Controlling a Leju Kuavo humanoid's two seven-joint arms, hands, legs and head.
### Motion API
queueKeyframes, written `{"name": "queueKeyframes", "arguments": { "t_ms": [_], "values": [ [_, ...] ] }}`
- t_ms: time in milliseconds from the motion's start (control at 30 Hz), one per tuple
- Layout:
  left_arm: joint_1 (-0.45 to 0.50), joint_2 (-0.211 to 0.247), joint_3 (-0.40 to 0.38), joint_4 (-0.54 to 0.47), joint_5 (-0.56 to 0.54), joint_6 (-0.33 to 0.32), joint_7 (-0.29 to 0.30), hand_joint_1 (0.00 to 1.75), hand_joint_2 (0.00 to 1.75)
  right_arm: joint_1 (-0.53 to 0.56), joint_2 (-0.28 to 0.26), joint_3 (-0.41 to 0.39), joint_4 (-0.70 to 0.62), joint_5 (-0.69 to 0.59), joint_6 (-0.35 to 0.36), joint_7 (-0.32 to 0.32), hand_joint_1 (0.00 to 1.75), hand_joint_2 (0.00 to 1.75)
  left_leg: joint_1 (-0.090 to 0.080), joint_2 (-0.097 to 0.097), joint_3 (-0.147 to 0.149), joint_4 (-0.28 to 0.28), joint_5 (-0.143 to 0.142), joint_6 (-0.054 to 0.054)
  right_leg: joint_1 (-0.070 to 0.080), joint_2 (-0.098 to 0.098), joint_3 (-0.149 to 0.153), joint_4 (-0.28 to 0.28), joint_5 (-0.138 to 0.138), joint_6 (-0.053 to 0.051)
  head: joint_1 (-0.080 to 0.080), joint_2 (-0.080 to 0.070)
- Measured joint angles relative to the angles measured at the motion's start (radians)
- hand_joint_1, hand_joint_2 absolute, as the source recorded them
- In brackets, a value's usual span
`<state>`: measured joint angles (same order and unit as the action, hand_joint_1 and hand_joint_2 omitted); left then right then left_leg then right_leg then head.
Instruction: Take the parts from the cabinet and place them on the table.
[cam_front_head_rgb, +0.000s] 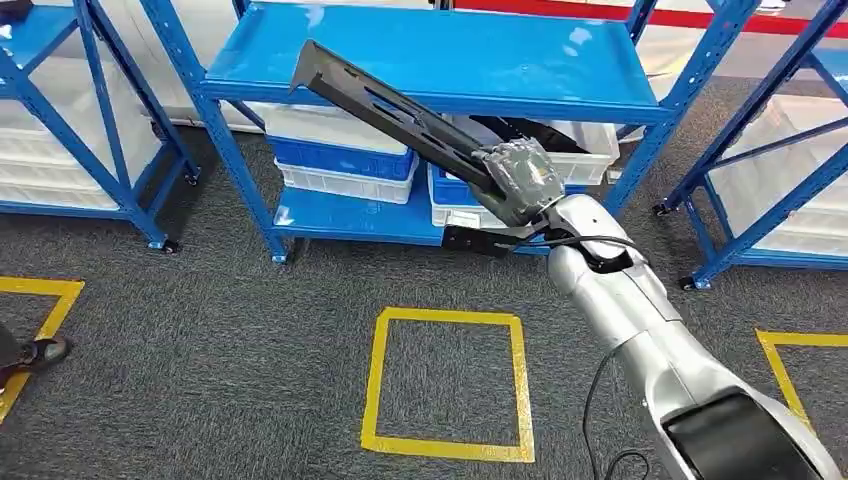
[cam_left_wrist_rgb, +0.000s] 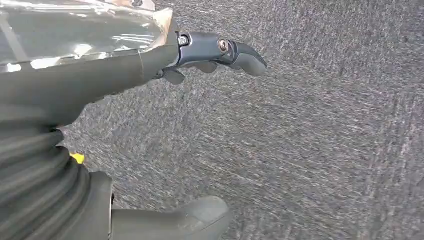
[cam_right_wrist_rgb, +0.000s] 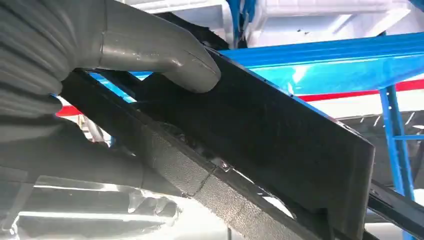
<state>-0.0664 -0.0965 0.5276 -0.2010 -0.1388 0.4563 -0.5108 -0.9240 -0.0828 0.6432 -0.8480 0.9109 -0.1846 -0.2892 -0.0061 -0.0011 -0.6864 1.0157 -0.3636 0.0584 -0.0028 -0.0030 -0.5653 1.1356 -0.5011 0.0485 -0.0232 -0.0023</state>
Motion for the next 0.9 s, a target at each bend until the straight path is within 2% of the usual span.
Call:
{"name": "queueKeyframes", "arguments": {
  "t_ms": [33,67,133,167,200,233,267,300,333,633,700,733,767,800,833,867,900],
  "values": [
    [0.0,-0.001,0.0,0.0,-0.002,-0.002,0.0,0.0,1.75,0.0,-0.001,-0.003,-0.004,0.002,0.0,0.001,1.75,1.75,-0.003,0.0,-0.007,0.001,0.009,-0.004,0.007,0.0,0.06,-0.089,-0.025,-0.016,0.0,0.0],
    [0.0,-0.002,0.0,0.0,-0.004,-0.003,0.0,0.0,1.75,0.0,-0.001,-0.007,-0.008,0.003,-0.001,0.002,1.75,1.75,-0.005,0.002,-0.013,0.001,0.02,-0.01,0.014,-0.001,0.092,-0.156,-0.043,-0.023,-0.001,0.0],
    [0.0,-0.001,0.0,0.0,-0.005,-0.003,0.0,0.0,1.75,0.001,-0.005,-0.013,-0.009,0.005,-0.002,0.002,1.75,1.75,-0.001,0.003,-0.013,-0.01,0.042,-0.017,0.014,0.002,0.076,-0.146,-0.027,-0.023,-0.001,0.0],
    [0.001,-0.001,0.0,0.0,-0.005,-0.003,0.0,0.0,1.75,0.003,-0.006,-0.014,-0.009,0.006,-0.002,0.002,1.75,1.75,-0.002,0.002,-0.014,-0.014,0.053,-0.024,0.014,0.001,0.071,-0.146,-0.017,-0.031,-0.003,0.0],
    [0.002,0.002,0.001,0.0,-0.005,-0.003,-0.001,0.0,1.75,0.005,-0.007,-0.014,-0.009,0.006,-0.002,0.002,1.75,1.75,0.0,0.0,-0.022,-0.01,0.042,-0.03,-0.013,-0.001,0.073,-0.155,-0.002,-0.043,-0.001,0.0],
    [0.002,0.002,0.0,0.0,-0.005,-0.003,-0.002,0.0,1.75,0.006,-0.006,-0.014,-0.009,0.008,-0.002,0.002,1.75,1.75,0.001,-0.003,-0.032,0.016,-0.01,-0.038,-0.008,-0.002,0.06,-0.154,0.009,-0.049,-0.003,0.0],
    [0.002,0.001,0.0,0.0,-0.005,-0.003,-0.002,0.0,1.75,0.007,-0.006,-0.014,-0.009,0.008,-0.002,0.002,1.75,1.75,0.007,-0.002,-0.044,0.071,-0.072,-0.045,-0.009,-0.003,0.049,-0.152,0.019,-0.059,-0.006,0.0],
    [0.001,0.002,0.0,0.0,-0.005,-0.004,-0.002,0.0,1.75,0.008,-0.006,-0.014,-0.009,0.009,-0.003,0.002,1.75,1.75,0.011,-0.002,-0.062,0.15,-0.131,-0.051,-0.008,-0.003,0.036,-0.152,0.03,-0.061,-0.007,0.0],
    [0.001,0.003,0.0,0.0,-0.006,-0.004,-0.002,0.0,1.75,0.009,-0.006,-0.014,-0.009,0.01,-0.003,0.002,1.75,1.75,0.015,-0.002,-0.08,0.232,-0.174,-0.057,-0.007,-0.003,0.022,-0.151,0.041,-0.06,-0.006,0.0],
    [0.001,0.003,0.0,0.0,-0.006,-0.004,-0.002,0.0,1.75,0.009,-0.006,-0.014,-0.009,0.01,-0.003,0.002,1.75,1.75,0.015,-0.002,-0.081,0.236,-0.176,-0.057,-0.007,-0.003,0.022,-0.151,0.042,-0.059,-0.006,0.0],
    [0.001,0.003,0.0,0.0,-0.006,-0.004,-0.002,0.0,1.75,0.009,-0.006,-0.014,-0.009,0.01,-0.003,0.002,1.75,1.75,0.017,-0.002,-0.086,0.269,-0.185,-0.06,-0.007,-0.003,0.015,-0.15,0.047,-0.058,-0.007,0.0],
    [0.001,0.003,0.0,0.0,-0.007,-0.005,-0.002,0.0,1.75,0.013,-0.007,-0.015,-0.009,0.01,-0.003,0.002,1.75,1.75,0.024,-0.002,-0.076,0.312,-0.165,-0.067,-0.008,-0.003,-0.005,-0.148,0.061,-0.054,-0.007,0.0],
    [0.001,0.003,0.0,0.0,-0.007,-0.006,-0.002,0.0,1.75,0.016,-0.007,-0.015,-0.009,0.011,-0.003,0.002,1.75,1.75,0.035,-0.002,-0.001,0.237,-0.095,-0.074,-0.012,-0.003,-0.03,-0.139,0.073,-0.045,-0.007,0.0],
    [0.0,0.004,0.0,0.0,-0.007,-0.006,-0.002,0.0,1.75,0.016,-0.007,-0.016,-0.009,0.011,-0.003,0.002,1.75,1.75,0.038,-0.001,0.035,0.19,-0.08,-0.077,-0.014,-0.003,-0.036,-0.133,0.076,-0.04,-0.007,0.0],
    [-0.004,0.003,0.0,0.0,-0.009,-0.008,-0.002,0.0,1.75,0.015,-0.009,-0.024,-0.013,0.011,-0.004,0.002,1.75,1.75,0.032,-0.009,0.136,0.033,-0.131,-0.081,-0.01,-0.004,-0.058,-0.121,0.086,-0.025,-0.008,0.0],
    [-0.004,0.004,0.0,0.0,-0.01,-0.009,-0.002,0.0,1.75,0.015,-0.008,-0.025,-0.014,0.011,-0.005,0.003,1.75,1.75,0.03,-0.013,0.135,0.024,-0.132,-0.075,-0.01,-0.005,-0.061,-0.121,0.096,-0.013,-0.004,0.0],
    [-0.003,0.004,0.0,0.0,-0.011,-0.009,-0.002,0.0,1.75,0.019,-0.01,-0.025,-0.014,0.014,-0.011,0.003,1.75,1.75,0.018,-0.012,0.121,0.017,-0.12,-0.056,-0.01,-0.004,-0.07,-0.125,0.115,0.009,-0.005,0.0]
  ]
}}
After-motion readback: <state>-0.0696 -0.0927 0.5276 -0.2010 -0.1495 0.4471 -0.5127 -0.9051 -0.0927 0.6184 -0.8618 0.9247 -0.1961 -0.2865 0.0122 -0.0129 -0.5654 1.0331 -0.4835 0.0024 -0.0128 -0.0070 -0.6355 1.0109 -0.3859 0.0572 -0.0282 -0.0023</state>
